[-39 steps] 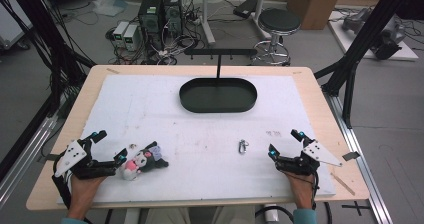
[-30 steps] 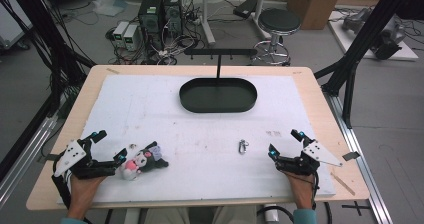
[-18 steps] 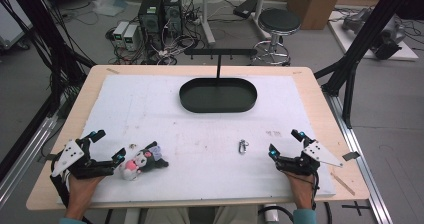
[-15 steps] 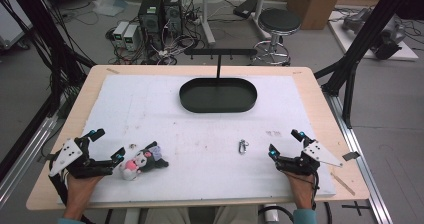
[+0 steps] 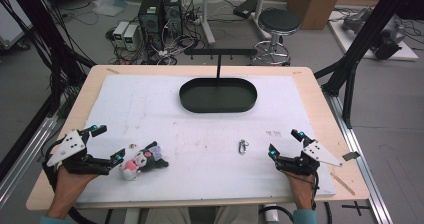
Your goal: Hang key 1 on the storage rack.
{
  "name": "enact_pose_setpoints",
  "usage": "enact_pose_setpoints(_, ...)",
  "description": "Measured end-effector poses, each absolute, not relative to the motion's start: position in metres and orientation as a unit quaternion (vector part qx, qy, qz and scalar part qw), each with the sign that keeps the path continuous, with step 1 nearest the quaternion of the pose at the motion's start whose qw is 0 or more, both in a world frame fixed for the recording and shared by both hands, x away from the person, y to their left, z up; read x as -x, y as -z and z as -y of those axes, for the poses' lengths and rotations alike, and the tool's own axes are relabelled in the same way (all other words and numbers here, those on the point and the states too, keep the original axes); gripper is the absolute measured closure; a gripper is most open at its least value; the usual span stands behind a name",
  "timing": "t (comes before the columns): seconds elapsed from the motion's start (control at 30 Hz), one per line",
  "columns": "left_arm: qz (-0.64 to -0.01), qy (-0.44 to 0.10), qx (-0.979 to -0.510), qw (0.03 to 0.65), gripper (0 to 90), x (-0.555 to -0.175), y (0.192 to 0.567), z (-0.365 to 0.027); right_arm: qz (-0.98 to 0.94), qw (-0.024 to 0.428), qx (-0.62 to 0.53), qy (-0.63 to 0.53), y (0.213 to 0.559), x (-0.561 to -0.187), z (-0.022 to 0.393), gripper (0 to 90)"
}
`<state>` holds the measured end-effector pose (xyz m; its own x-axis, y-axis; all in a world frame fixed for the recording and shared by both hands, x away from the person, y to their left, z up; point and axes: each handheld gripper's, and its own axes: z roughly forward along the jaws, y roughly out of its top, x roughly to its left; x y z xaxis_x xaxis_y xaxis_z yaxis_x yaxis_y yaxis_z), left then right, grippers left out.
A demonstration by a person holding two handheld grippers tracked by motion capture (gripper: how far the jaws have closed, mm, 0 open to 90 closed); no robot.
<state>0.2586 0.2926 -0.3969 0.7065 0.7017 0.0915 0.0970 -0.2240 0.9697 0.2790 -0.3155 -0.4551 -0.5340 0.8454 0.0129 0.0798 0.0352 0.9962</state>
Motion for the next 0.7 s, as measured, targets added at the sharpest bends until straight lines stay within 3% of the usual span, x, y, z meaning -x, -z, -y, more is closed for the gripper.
enact_pose_setpoints(0.37, -0.246, -0.210, -0.834, 0.447, 1.7, -0.262, 0.368, -0.279, -0.644, 0.322, -0.359, -0.594, 0.455, -0.279, 0.316, 0.7)
enact_pose_setpoints(0.7, -0.253, -0.186, -0.865, 0.391, 1.7, -0.265, 0.370, -0.268, -0.644, 0.321, -0.360, -0.594, 0.455, -0.279, 0.315, 0.7)
